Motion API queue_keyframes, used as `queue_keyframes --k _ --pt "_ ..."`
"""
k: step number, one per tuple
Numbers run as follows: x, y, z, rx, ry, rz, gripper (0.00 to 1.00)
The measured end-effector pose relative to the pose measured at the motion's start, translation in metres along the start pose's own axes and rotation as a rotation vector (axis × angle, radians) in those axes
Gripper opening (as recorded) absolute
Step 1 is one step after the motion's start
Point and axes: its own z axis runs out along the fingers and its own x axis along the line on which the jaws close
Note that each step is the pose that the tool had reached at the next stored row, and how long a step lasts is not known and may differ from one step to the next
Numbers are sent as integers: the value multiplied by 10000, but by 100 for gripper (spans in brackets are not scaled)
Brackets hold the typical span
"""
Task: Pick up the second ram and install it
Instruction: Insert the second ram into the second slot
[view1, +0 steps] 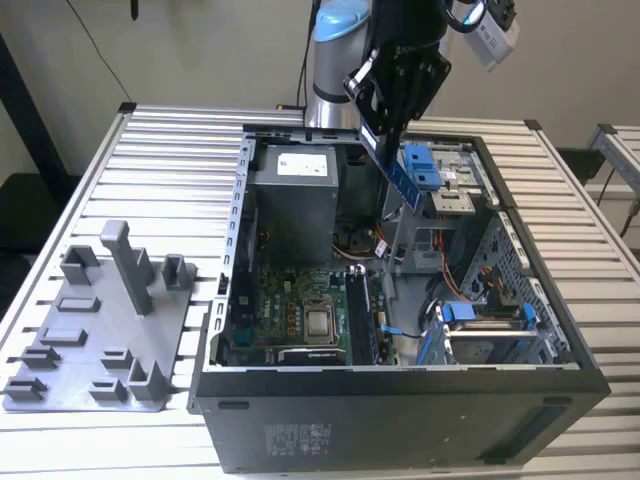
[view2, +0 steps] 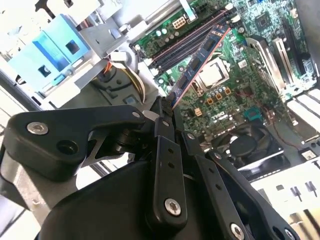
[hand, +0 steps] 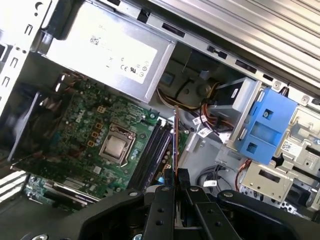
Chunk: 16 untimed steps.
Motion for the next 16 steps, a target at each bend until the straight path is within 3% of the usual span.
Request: queue_keyframes --k 7,16 --pt "1 -1 21 103 -14 1011 14" --pt "3 -1 46 160 17 2446 14"
